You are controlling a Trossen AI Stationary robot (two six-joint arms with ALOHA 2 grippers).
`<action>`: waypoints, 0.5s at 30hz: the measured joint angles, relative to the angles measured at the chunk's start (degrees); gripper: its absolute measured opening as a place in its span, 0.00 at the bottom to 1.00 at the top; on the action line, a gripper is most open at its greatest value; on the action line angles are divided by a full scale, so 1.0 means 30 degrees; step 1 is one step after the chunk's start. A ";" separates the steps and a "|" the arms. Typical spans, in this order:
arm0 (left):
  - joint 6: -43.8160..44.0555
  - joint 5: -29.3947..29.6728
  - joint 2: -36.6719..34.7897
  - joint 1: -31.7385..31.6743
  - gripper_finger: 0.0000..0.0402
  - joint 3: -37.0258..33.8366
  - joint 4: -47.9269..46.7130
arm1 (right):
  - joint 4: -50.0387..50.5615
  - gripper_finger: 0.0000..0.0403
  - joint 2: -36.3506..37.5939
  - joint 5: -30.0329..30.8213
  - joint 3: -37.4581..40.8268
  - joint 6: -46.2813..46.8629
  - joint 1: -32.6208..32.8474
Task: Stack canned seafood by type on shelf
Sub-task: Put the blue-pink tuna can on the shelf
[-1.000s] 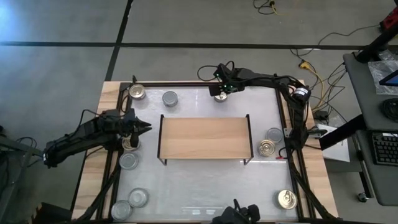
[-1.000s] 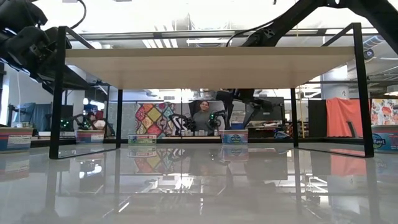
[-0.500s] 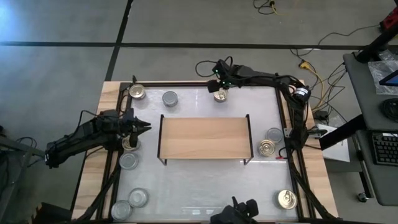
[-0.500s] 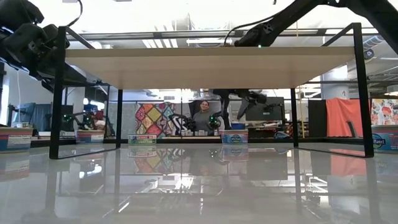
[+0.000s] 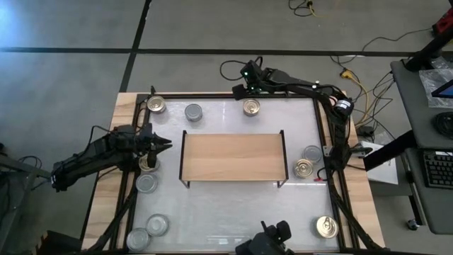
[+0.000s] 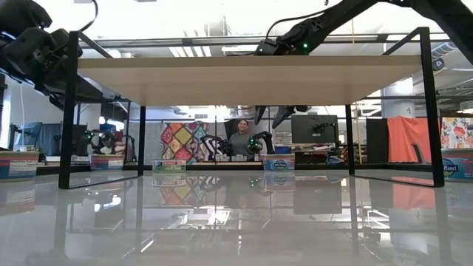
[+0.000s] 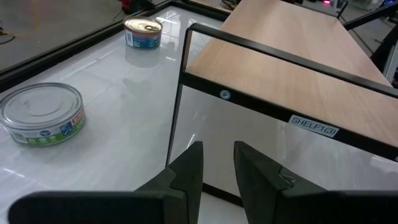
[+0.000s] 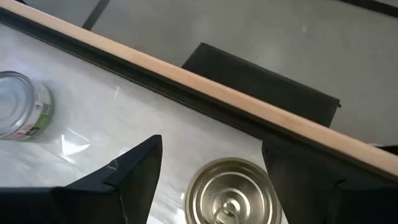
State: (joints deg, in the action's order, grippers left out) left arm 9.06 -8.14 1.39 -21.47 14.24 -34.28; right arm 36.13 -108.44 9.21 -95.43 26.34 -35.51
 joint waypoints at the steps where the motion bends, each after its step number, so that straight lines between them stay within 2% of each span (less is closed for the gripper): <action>1: 0.0000 -0.0025 -0.0028 0.0000 0.19 0.0000 -0.0001 | -0.0027 0.65 0.0000 0.0000 -0.0109 -0.0005 -0.0001; 15: -0.0138 -0.0488 -0.0396 0.0002 0.19 0.0000 0.0037 | -0.0339 0.65 0.0007 -0.0007 -0.0315 -0.0281 0.0599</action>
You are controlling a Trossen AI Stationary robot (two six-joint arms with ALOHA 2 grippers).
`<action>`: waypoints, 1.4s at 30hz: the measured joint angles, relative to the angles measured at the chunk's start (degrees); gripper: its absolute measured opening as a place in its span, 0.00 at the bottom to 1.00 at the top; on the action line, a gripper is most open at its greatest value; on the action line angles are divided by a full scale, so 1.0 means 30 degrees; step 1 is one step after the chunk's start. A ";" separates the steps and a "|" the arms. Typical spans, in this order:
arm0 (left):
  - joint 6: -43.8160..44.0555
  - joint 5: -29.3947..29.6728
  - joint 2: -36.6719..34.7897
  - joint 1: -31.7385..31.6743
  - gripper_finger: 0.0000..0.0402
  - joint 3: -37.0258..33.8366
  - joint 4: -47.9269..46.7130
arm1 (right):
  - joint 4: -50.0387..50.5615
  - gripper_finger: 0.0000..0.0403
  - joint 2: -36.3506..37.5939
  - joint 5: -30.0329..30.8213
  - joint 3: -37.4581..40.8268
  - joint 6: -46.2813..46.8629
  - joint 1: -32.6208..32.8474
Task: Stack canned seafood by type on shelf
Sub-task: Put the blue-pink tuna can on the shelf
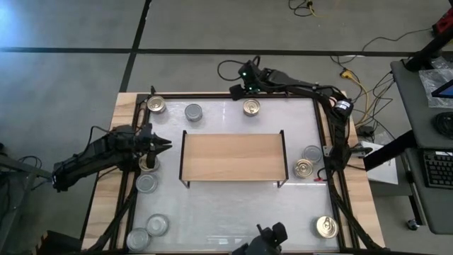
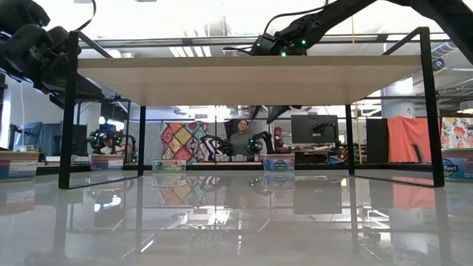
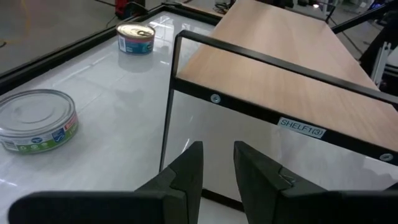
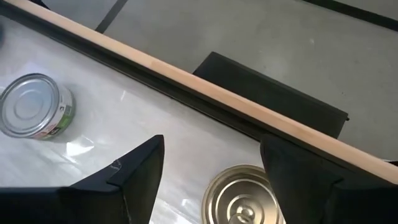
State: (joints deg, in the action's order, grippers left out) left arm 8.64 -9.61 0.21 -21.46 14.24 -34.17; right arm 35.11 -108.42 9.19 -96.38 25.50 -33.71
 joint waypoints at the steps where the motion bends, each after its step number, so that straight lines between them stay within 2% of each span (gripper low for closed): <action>1: 0.0000 0.0000 -0.0064 0.0003 0.19 0.0000 0.0006 | -0.0086 0.65 0.0001 -0.0007 0.0000 -0.0007 0.0061; 5: 0.0000 0.0007 -0.0049 0.0003 0.19 0.0000 -0.0008 | -0.0610 0.66 0.0007 0.0000 0.0000 -0.0361 0.0369; 10: -0.0007 0.0015 -0.0036 0.0003 0.19 0.0000 -0.0015 | -0.1565 0.65 0.0026 -0.0024 0.0000 -0.3234 0.1097; 16: 0.0152 0.0799 -0.0036 0.0003 0.19 0.0000 -0.0126 | 0.0352 0.62 0.0029 -0.0015 0.0000 -0.4648 0.1231; 20: 0.0312 0.1302 -0.0059 0.0010 0.19 0.0000 -0.0176 | 0.1935 0.63 -0.0209 0.0223 0.0040 -0.3647 0.0973; 24: -0.0010 0.0354 -0.0065 -0.0004 0.19 0.0000 -0.0127 | 0.2210 0.68 -0.0723 0.0826 0.0051 -0.0650 0.0475; 28: -0.0098 0.0025 -0.0025 -0.0004 0.19 0.0000 -0.0097 | 0.2417 0.77 -0.0942 -0.0136 0.0051 0.0587 -0.0001; 36: 0.0087 0.0004 0.0427 -0.0055 0.19 0.0000 0.0864 | 0.5068 0.95 -0.0961 -0.0051 0.0058 0.2674 -0.0533; 38: 0.0038 0.0496 0.0605 -0.0056 0.19 0.0000 0.1369 | 0.5856 0.96 -0.0896 -0.0130 0.0052 0.2867 -0.0569; 42: -0.0721 0.1723 0.0963 -0.0061 0.19 0.0000 0.1676 | 0.7227 0.97 -0.0874 -0.1950 0.0000 0.3261 -0.0630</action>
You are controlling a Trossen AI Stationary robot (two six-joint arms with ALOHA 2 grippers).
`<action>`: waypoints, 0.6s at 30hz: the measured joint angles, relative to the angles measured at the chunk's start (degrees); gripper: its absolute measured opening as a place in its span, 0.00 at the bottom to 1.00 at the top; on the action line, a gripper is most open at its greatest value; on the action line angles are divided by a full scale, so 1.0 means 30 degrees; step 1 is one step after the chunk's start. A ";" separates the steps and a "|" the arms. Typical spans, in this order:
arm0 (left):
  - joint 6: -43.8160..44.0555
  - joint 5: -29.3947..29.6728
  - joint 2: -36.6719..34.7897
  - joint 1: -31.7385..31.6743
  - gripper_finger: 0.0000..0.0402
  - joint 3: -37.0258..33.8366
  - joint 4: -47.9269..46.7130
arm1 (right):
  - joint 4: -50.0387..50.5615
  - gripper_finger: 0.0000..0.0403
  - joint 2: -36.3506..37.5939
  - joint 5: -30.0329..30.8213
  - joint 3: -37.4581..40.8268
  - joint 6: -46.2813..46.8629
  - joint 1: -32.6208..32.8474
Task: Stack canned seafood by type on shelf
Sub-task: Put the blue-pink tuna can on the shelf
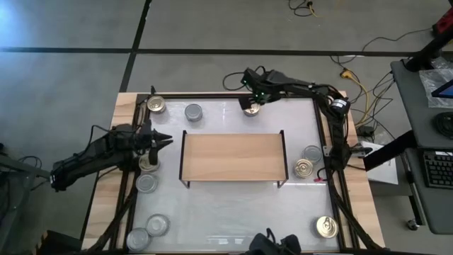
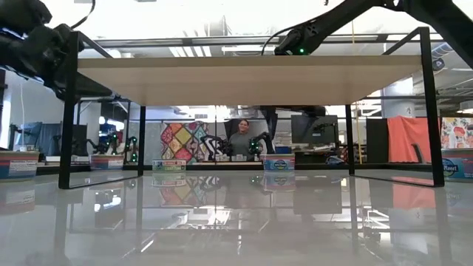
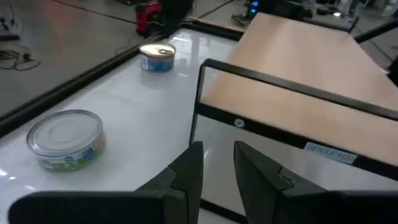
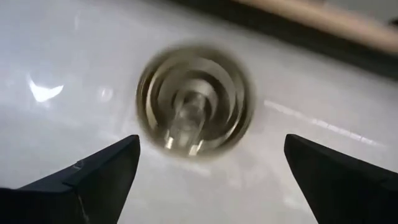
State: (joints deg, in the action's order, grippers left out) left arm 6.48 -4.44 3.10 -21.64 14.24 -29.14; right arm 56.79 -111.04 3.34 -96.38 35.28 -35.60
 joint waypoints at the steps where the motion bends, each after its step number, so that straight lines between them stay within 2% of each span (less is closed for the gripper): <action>1: -0.0007 0.0235 0.0021 0.0006 0.19 0.0000 0.0014 | 0.0175 0.97 0.0000 -0.0174 0.0000 0.0013 0.0014; 9: 0.0046 0.4663 0.0583 0.0000 0.19 -0.0007 0.0070 | -0.0997 0.97 -0.0044 -0.0168 0.0000 -0.0780 -0.0304; 14: 0.0199 0.5165 0.0778 0.0006 0.19 -0.0015 0.0136 | -0.2271 0.97 -0.0426 0.0443 0.0000 -0.0889 -0.0742; 16: 0.1733 0.5124 0.0815 0.0020 0.19 -0.0029 0.0287 | -0.2343 0.97 -0.0685 0.1068 0.0000 -0.0535 -0.1003; 18: 0.4749 0.4923 0.0873 0.0027 0.19 -0.0058 0.1586 | -0.2301 0.97 -0.0919 0.1008 0.0000 0.0093 -0.1317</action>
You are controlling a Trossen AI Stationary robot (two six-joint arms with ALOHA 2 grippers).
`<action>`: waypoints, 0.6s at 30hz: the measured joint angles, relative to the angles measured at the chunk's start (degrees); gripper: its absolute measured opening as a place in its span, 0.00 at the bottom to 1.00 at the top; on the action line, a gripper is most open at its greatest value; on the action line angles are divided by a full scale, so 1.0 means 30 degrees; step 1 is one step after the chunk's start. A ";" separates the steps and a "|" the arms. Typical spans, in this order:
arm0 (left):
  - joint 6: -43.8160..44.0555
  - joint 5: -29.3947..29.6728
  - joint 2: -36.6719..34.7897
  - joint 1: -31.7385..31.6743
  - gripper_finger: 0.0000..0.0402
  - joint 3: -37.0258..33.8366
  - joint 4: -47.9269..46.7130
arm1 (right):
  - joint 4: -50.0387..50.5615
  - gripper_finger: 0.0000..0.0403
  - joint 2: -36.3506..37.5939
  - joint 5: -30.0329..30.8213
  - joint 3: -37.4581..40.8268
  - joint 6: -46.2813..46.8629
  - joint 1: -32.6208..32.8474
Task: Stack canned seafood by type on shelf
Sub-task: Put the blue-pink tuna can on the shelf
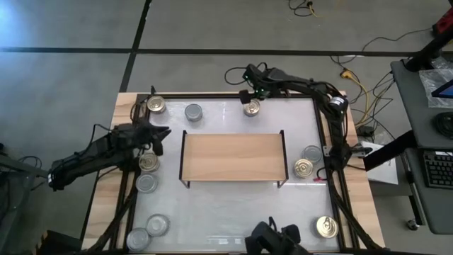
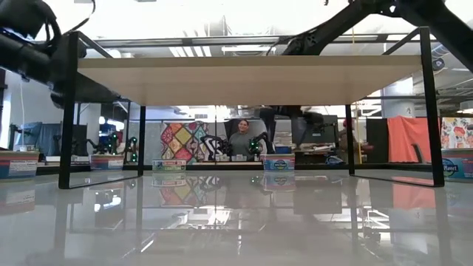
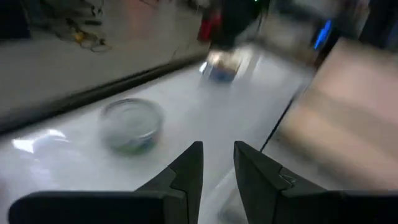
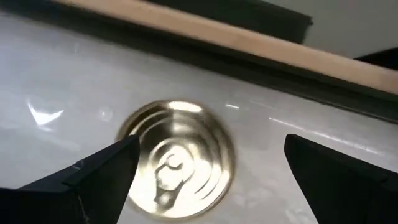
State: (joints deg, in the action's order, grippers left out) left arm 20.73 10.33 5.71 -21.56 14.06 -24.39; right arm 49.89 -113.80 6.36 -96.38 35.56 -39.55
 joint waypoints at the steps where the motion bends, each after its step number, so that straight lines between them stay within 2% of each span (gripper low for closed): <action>1: 0.1315 -0.0001 0.0001 -0.0006 0.19 0.0000 0.0795 | 0.0077 0.97 -0.0124 -0.0327 0.0007 0.0370 -0.0126; 3: 0.2795 -0.0004 0.0049 -0.0007 0.19 0.0007 0.2371 | 0.0024 0.97 -0.0322 -0.1244 0.0007 0.0660 -0.0403; 6: 0.2715 -0.0093 0.0059 -0.0007 0.19 0.0011 0.4698 | -0.0143 0.96 -0.0716 -0.2572 0.0007 0.0476 -0.0615; 10: 0.3053 -0.0117 0.0041 -0.0002 0.19 0.0073 0.7373 | -0.0295 0.94 -0.0998 -0.3310 0.0022 0.0369 -0.0706; 12: 0.4207 -0.0650 0.0123 -0.0007 0.19 0.0117 0.8718 | -0.0400 0.93 -0.0998 -0.3768 0.0022 0.0253 -0.0706; 18: 0.4477 -0.1632 0.1471 -0.0007 0.19 0.0257 0.9724 | -0.0478 0.93 -0.0994 -0.4151 0.0022 -0.0132 -0.0706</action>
State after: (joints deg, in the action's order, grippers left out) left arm 34.16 5.44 10.13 -21.58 14.84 4.78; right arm 48.46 -116.78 -6.09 -96.31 35.16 -41.67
